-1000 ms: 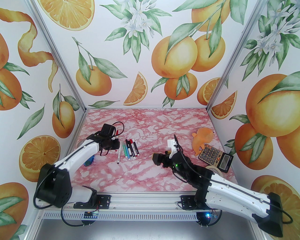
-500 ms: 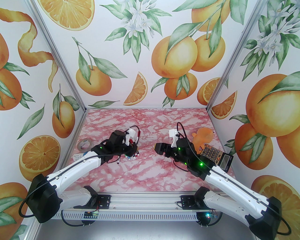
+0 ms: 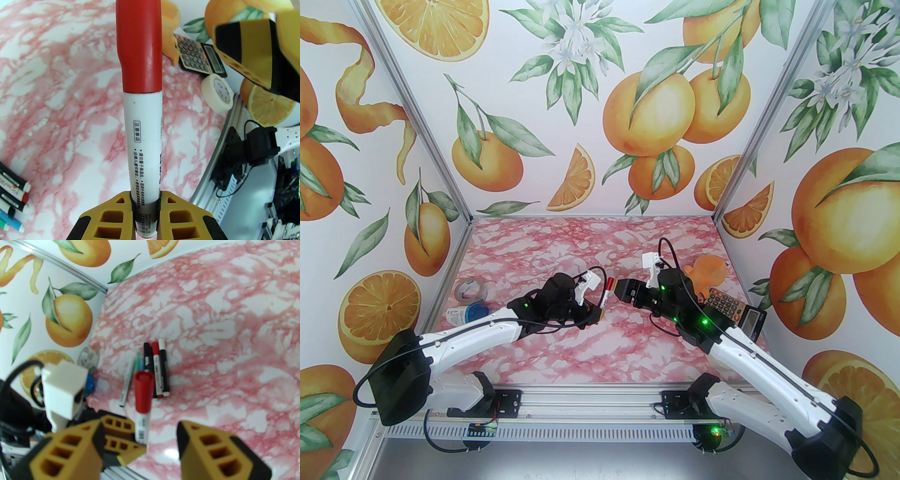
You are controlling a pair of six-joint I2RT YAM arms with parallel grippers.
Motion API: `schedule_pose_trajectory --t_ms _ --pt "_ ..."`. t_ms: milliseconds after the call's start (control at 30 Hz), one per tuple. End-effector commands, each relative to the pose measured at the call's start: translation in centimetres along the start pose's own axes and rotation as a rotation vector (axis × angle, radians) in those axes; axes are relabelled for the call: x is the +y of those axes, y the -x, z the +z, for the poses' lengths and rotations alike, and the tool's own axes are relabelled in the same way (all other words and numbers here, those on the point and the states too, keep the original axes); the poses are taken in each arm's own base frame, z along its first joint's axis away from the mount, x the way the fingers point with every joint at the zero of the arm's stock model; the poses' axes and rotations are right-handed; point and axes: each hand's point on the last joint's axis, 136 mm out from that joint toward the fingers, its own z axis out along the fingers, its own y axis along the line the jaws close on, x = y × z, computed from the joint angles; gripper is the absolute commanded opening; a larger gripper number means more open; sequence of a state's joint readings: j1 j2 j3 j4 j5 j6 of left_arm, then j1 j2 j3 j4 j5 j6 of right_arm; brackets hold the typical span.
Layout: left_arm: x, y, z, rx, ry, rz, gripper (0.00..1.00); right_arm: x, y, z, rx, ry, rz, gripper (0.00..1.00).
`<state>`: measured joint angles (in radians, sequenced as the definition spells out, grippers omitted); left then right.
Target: Open the pen caps
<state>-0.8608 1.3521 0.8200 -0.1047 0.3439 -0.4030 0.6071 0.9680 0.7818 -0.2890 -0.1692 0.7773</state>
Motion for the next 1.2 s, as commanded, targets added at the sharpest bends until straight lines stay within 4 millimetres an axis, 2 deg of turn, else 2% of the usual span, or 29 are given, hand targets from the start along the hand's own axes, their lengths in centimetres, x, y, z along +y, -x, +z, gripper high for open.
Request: schedule_pose_trajectory --t_ms 0,167,800,1033,1167 --pt "-2.1 2.3 -0.1 -0.068 -0.065 0.025 0.1 0.5 0.7 -0.1 0.008 0.017 0.001 0.53" --pt "-3.2 2.3 0.3 -0.066 -0.101 0.034 0.1 0.2 0.8 0.3 0.012 0.016 0.016 0.52" --pt "-5.4 1.9 0.6 -0.051 -0.182 0.058 0.11 0.7 0.7 1.1 0.038 0.068 0.046 0.44" --pt "-5.7 1.6 1.2 -0.031 -0.193 0.064 0.11 0.7 0.4 1.2 0.051 0.073 0.05 0.35" --pt "-5.8 1.8 1.2 -0.037 -0.196 0.067 0.11 0.2 0.1 1.2 0.058 0.059 0.049 0.35"
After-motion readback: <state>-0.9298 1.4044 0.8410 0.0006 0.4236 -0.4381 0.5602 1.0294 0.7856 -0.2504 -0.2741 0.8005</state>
